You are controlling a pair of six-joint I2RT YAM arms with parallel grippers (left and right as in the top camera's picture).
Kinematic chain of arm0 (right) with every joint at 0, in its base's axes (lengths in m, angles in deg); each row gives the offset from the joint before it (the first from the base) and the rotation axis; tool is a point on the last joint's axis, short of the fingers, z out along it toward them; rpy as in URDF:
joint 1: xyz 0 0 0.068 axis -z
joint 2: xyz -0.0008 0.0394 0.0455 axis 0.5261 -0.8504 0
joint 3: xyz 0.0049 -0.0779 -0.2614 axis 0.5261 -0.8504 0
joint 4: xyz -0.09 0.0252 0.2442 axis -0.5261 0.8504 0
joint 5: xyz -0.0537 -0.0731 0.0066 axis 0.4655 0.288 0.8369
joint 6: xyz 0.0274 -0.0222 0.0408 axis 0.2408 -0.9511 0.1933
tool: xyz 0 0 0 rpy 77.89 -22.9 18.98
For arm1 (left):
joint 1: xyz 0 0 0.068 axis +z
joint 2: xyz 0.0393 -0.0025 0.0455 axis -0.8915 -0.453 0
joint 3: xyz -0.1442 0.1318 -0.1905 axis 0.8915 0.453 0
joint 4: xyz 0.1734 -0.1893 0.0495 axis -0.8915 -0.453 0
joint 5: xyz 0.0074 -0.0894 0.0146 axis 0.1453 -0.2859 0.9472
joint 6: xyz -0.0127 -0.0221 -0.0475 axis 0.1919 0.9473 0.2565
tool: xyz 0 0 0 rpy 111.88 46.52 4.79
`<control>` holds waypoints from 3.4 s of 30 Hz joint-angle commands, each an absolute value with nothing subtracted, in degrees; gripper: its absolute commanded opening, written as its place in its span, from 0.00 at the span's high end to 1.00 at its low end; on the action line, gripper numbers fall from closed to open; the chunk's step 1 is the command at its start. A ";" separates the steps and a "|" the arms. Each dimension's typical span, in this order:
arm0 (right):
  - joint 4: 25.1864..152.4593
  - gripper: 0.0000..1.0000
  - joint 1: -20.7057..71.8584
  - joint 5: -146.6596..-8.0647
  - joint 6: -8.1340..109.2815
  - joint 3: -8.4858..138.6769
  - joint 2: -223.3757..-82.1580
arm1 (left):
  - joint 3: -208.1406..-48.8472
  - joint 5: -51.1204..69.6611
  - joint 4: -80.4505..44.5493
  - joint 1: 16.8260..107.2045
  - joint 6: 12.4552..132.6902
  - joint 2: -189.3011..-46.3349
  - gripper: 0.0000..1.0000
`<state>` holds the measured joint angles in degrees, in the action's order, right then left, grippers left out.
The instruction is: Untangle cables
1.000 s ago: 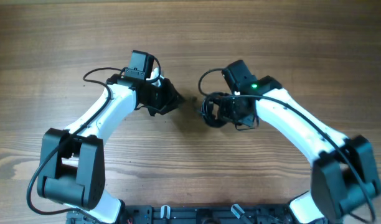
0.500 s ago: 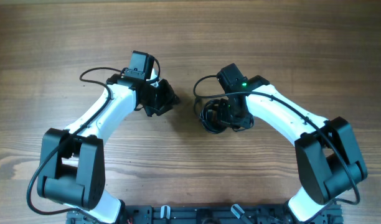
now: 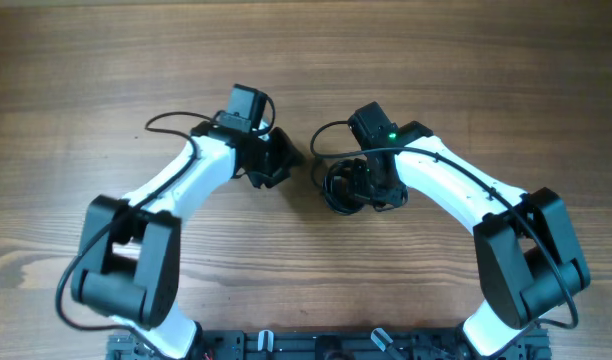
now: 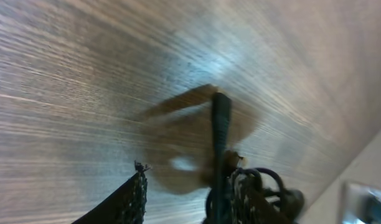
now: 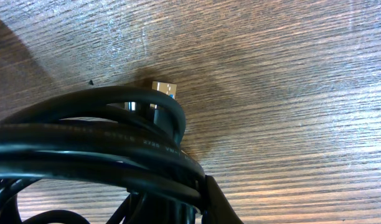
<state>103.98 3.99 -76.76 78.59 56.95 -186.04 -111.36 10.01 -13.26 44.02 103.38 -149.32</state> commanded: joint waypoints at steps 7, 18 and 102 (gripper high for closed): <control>103.02 0.96 4.12 -75.73 78.20 58.27 -187.51 | -111.21 6.30 -9.09 43.03 106.31 -152.87 0.52; 103.02 0.96 4.12 -75.71 78.20 58.27 -187.51 | -111.21 6.32 -7.86 42.09 109.06 -152.91 0.64; 101.79 0.95 4.30 -83.78 81.65 58.29 -187.51 | -111.10 7.37 -17.44 37.68 114.59 -143.27 0.83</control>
